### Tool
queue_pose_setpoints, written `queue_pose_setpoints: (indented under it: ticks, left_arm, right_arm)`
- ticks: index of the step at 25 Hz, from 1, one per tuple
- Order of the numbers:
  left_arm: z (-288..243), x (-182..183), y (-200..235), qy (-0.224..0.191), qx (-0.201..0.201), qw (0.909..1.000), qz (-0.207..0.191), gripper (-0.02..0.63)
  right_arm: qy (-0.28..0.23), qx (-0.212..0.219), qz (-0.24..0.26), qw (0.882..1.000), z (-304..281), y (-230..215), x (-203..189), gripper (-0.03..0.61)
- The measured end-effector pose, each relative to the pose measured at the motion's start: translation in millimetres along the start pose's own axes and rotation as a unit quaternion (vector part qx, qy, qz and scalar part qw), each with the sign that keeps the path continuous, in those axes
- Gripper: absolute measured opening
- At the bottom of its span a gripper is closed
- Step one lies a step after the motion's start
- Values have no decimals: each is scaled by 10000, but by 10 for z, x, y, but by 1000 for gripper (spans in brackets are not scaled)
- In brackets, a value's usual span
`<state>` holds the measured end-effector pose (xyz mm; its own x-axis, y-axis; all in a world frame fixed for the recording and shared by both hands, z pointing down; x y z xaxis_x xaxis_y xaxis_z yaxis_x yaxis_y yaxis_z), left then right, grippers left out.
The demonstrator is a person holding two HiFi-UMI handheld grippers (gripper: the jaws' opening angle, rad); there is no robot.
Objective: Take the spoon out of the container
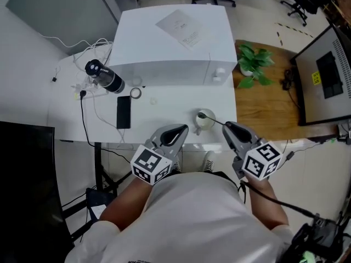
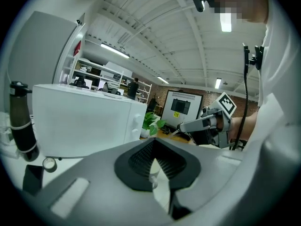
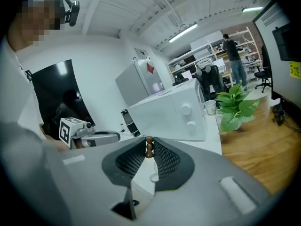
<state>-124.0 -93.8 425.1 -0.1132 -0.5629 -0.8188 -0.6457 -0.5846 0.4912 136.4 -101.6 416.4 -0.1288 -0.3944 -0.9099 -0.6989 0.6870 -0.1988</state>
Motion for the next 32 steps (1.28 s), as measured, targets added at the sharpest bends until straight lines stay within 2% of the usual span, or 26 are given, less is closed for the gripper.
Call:
queue_pose_setpoints:
  ticks: [8,14,32]
  left_arm:
    - [1,90,-149,-122,-76,9992,-362,4]
    - [37,100,-165,-242,-65,9995,-177,3]
    - [-39,96,-213,-244,-3,9993,-300,5]
  right_arm:
    - [-454,-2,-53,9990,231,66,152,57]
    - [-501,-14,71,9987,281,101,196,57]
    - [-528,11,208,9984,302,79,202,57]
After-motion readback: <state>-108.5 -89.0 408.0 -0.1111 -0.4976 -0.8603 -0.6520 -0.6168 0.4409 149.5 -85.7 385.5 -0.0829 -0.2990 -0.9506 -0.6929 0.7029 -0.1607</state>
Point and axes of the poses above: the fingertips, and each gripper's own axes: z backward along the fingers, y to its left, x out of its top, the point moved 10 cm from there along z, backward along the fingers, and after that the axes turned 15 degrees about z, right-handed, at the moved point
